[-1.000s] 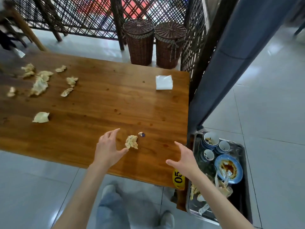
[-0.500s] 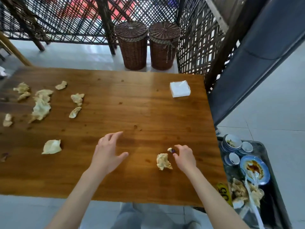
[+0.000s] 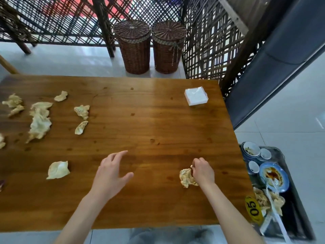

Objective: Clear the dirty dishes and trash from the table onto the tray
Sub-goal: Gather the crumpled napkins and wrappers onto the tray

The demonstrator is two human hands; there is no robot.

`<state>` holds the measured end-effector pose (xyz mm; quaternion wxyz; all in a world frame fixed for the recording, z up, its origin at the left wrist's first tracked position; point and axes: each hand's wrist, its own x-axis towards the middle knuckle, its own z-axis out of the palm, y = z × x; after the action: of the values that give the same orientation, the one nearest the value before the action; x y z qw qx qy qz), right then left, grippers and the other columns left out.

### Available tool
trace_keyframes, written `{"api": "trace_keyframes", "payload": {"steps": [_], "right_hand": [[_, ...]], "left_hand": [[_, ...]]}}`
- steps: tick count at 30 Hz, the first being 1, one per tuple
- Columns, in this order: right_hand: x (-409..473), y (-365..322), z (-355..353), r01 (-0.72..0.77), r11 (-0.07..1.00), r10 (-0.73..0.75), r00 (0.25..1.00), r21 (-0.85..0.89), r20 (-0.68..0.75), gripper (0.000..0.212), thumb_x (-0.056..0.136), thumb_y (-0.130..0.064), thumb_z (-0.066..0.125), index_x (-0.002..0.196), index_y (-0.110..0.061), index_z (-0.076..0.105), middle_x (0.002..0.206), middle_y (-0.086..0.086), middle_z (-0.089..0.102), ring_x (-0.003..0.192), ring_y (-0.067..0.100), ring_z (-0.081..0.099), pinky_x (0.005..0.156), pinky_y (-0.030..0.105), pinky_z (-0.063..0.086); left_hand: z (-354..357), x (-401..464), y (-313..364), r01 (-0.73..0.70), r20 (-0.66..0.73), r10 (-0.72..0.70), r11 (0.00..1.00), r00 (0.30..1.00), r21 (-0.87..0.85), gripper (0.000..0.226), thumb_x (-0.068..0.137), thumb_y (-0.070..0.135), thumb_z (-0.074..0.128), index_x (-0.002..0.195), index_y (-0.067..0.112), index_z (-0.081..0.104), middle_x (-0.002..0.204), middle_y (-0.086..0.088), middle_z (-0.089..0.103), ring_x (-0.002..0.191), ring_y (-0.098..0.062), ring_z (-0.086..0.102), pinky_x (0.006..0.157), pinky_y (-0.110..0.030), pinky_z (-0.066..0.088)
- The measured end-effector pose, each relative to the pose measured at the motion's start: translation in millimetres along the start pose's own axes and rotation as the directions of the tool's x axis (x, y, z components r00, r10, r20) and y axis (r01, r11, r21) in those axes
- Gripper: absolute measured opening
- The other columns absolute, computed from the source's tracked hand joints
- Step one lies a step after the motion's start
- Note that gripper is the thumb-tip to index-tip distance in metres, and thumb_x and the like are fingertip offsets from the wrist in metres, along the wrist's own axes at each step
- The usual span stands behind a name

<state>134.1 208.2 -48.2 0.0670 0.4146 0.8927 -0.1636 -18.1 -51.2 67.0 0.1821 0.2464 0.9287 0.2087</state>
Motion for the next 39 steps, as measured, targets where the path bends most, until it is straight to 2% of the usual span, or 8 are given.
{"api": "trace_keyframes", "payload": {"steps": [5, 13, 19, 23, 27, 29, 34, 39], "right_hand": [[-1, 3, -5, -0.098, 0.992, 0.095, 0.995, 0.074, 0.037, 0.028, 0.090, -0.014, 0.061, 0.118, -0.015, 0.057, 0.112, 0.003, 0.064, 0.104, 0.018, 0.060, 0.078, 0.027, 0.054], [1, 8, -12, -0.125, 0.987, 0.113, 0.987, 0.105, 0.116, 0.011, 0.085, -0.010, 0.061, 0.092, -0.017, 0.058, 0.100, 0.002, 0.057, 0.094, 0.019, 0.056, 0.076, 0.033, 0.054], [-11, 4, -16, -0.158, 0.909, 0.123, 0.986, 0.387, 0.113, 0.012, 0.082, -0.012, 0.069, 0.089, -0.019, 0.062, 0.090, -0.003, 0.064, 0.082, 0.010, 0.062, 0.062, 0.017, 0.050], [-15, -3, -11, -0.093, 0.928, 0.015, 0.976, 0.360, 0.216, 0.006, 0.079, -0.017, 0.073, 0.079, -0.019, 0.067, 0.087, -0.004, 0.063, 0.082, 0.008, 0.060, 0.059, 0.012, 0.045], [-22, -11, 3, 0.050, 0.986, -0.085, 0.971, 0.159, 0.224, 0.016, 0.077, -0.021, 0.075, 0.091, -0.013, 0.073, 0.108, 0.001, 0.053, 0.100, 0.015, 0.053, 0.076, 0.021, 0.051], [-27, -14, 8, 0.067, 0.992, -0.085, 0.980, 0.105, 0.181, 0.020, 0.078, -0.020, 0.074, 0.097, -0.012, 0.072, 0.111, 0.002, 0.053, 0.101, 0.016, 0.053, 0.080, 0.023, 0.053], [-31, -23, 6, 0.046, 0.984, -0.065, 0.993, 0.172, 0.103, 0.009, 0.080, -0.017, 0.073, 0.087, -0.015, 0.069, 0.103, 0.002, 0.058, 0.082, 0.008, 0.053, 0.068, 0.014, 0.047], [-21, -60, -13, -0.001, 0.944, -0.024, 0.997, 0.330, 0.072, 0.023, 0.079, -0.007, 0.072, 0.091, -0.019, 0.056, 0.095, 0.003, 0.061, 0.084, 0.016, 0.059, 0.066, 0.026, 0.056]], "left_hand": [[2, -10, -8, 0.026, -0.032, -0.027, 0.998, 0.999, -0.050, 0.073, 0.079, 0.037, 0.073, 0.142, 0.030, 0.036, 0.142, 0.003, 0.042, 0.131, -0.017, 0.038, 0.104, -0.036, 0.040], [19, -39, -9, 0.092, -0.034, -0.096, 0.991, 0.995, -0.100, 0.072, 0.079, 0.038, 0.072, 0.141, 0.031, 0.036, 0.142, 0.003, 0.042, 0.130, -0.018, 0.037, 0.103, -0.038, 0.040], [33, -48, -7, 0.142, -0.037, -0.146, 0.985, 0.989, -0.103, 0.072, 0.079, 0.040, 0.071, 0.141, 0.032, 0.035, 0.142, 0.002, 0.041, 0.129, -0.020, 0.038, 0.100, -0.039, 0.042], [36, -50, -3, 0.154, -0.044, -0.159, 0.982, 0.986, -0.107, 0.072, 0.079, 0.040, 0.071, 0.141, 0.030, 0.036, 0.142, 0.001, 0.042, 0.130, -0.020, 0.039, 0.101, -0.039, 0.042], [33, -49, -2, 0.160, -0.067, -0.168, 0.981, 0.984, -0.109, 0.072, 0.080, 0.039, 0.071, 0.141, 0.029, 0.036, 0.143, 0.001, 0.042, 0.130, -0.020, 0.039, 0.101, -0.039, 0.042], [29, -49, -2, 0.163, -0.068, -0.171, 0.980, 0.983, -0.112, 0.071, 0.081, 0.038, 0.071, 0.142, 0.029, 0.036, 0.143, 0.001, 0.041, 0.130, -0.020, 0.038, 0.102, -0.038, 0.041], [12, -48, -18, 0.191, -0.077, -0.200, 0.976, 0.977, -0.102, 0.070, 0.082, 0.040, 0.068, 0.143, 0.030, 0.034, 0.145, 0.003, 0.039, 0.132, -0.018, 0.036, 0.104, -0.037, 0.040], [-14, -40, -66, 0.237, -0.080, -0.244, 0.967, 0.966, -0.087, 0.069, 0.083, 0.041, 0.067, 0.142, 0.031, 0.032, 0.145, 0.003, 0.039, 0.132, -0.018, 0.037, 0.105, -0.037, 0.040]]}}
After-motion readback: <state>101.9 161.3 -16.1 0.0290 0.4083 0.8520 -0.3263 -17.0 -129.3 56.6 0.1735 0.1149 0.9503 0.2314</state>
